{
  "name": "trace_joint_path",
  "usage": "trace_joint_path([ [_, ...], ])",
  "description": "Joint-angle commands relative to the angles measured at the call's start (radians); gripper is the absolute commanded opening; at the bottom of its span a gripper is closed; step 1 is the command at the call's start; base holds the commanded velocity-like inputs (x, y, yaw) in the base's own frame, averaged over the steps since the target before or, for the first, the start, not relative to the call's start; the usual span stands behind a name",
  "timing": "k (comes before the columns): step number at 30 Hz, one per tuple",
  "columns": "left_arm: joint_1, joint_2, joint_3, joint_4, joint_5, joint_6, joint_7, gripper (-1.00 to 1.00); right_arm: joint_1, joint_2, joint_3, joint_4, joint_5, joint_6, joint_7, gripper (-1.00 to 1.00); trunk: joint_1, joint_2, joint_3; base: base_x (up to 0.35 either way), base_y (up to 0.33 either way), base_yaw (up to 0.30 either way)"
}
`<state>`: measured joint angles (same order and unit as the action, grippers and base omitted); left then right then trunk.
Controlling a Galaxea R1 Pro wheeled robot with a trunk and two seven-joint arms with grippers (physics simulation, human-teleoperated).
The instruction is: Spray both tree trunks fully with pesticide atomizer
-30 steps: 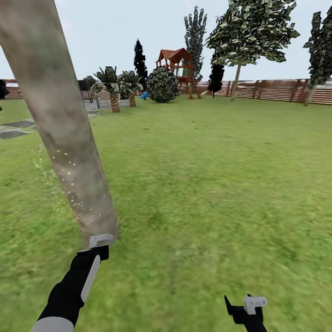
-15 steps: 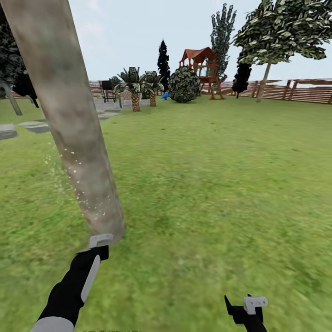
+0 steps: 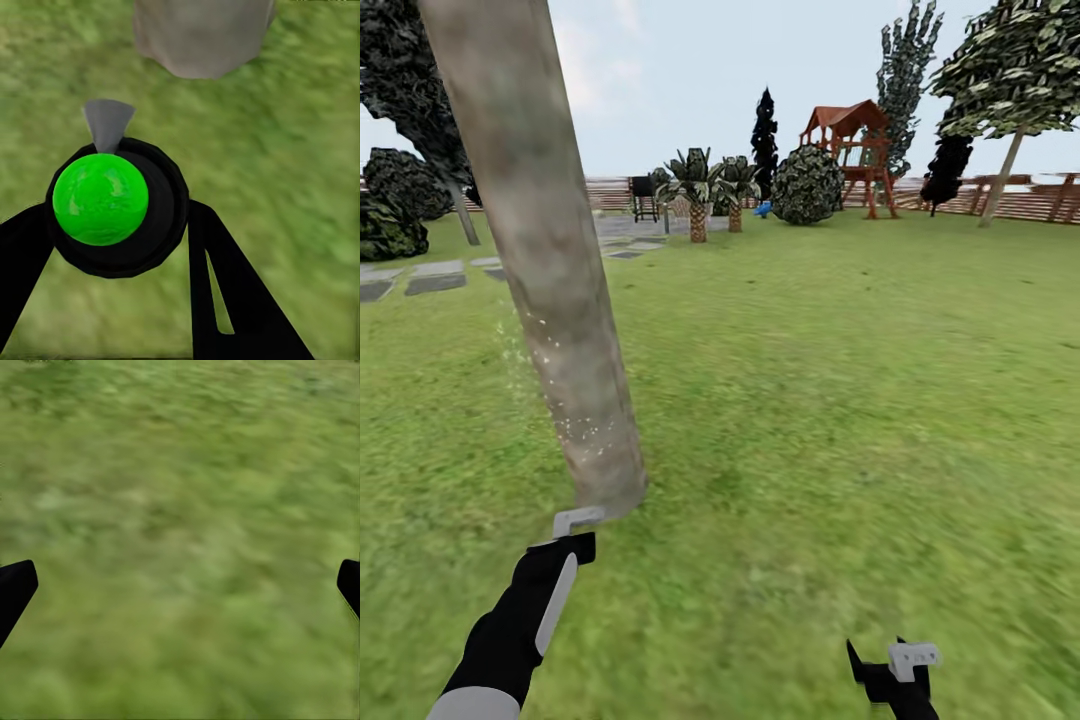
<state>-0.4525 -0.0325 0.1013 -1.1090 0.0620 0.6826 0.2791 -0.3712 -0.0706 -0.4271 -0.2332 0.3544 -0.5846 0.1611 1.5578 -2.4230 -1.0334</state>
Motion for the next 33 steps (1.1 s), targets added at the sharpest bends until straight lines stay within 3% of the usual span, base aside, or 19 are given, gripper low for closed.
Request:
trace_joint_path([
  [1,0.000,0.000,0.000,0.000,-0.001,0.000,0.000,-1.00,0.000,0.000,0.000,0.000,0.000,0.000,0.000,1.00,0.000,0.000,0.001,0.062,-0.268,0.275],
  [7,0.000,-0.001,0.000,0.000,-0.001,0.000,0.000,-1.00,0.000,0.000,-0.001,0.000,0.000,0.000,0.000,1.00,0.000,0.000,0.004,0.093,-0.268,0.240],
  [18,0.000,-0.001,0.000,0.000,-0.001,0.000,0.000,-1.00,0.000,0.000,-0.001,0.000,0.000,0.000,0.000,1.00,0.000,0.000,0.004,0.102,-0.268,0.022],
  [33,0.000,-0.001,0.000,0.000,-0.001,0.000,-0.001,-1.00,0.000,0.000,0.001,0.000,0.001,0.000,0.000,1.00,0.000,0.000,0.004,0.105,-0.268,0.265],
])
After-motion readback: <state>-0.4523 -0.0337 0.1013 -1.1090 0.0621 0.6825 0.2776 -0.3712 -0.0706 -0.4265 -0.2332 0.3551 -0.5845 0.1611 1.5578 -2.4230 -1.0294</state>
